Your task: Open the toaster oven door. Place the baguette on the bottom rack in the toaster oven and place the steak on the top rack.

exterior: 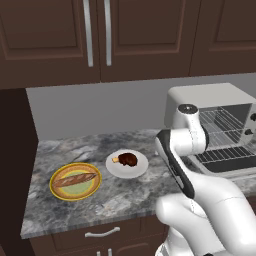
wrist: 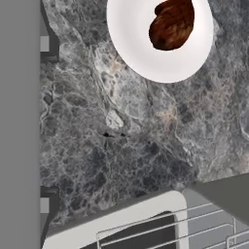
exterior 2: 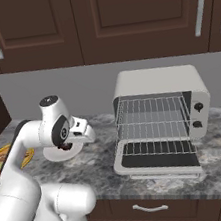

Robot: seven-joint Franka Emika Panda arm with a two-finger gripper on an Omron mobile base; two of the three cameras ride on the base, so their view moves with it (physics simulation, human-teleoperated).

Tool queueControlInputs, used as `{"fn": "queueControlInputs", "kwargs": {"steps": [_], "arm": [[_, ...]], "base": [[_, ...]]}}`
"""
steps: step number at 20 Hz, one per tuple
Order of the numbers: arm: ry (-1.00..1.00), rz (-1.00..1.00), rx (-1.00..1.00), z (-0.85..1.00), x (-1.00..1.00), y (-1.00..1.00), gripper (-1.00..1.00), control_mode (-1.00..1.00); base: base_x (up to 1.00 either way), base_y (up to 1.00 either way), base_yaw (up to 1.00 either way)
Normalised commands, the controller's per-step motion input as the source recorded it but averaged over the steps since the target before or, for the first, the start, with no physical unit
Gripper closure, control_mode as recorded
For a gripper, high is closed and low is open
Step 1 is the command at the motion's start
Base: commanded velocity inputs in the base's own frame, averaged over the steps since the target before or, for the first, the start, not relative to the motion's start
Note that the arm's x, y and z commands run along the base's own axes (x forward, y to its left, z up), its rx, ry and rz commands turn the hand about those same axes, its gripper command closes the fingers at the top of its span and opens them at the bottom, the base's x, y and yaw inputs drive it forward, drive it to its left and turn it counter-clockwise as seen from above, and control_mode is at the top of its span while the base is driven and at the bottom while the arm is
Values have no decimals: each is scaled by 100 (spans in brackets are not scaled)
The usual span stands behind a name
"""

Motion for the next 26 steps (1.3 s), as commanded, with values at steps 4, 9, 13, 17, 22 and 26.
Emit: {"fn": "queueControlInputs", "kwargs": {"steps": [4,9,13,17,22,26], "arm": [[0,3,0,1,2,53,-100,-100],[0,9,0,4,4,44,-100,-100],[0,9,-2,0,4,49,-100,-100],[0,3,-4,0,3,49,-100,-100],[10,0,0,0,9,24,-100,-100],[7,1,1,0,2,10,-100,-100]], "base": [[0,0,0],[0,0,0],[0,0,0],[0,0,0],[0,0,0],[0,0,0]]}}
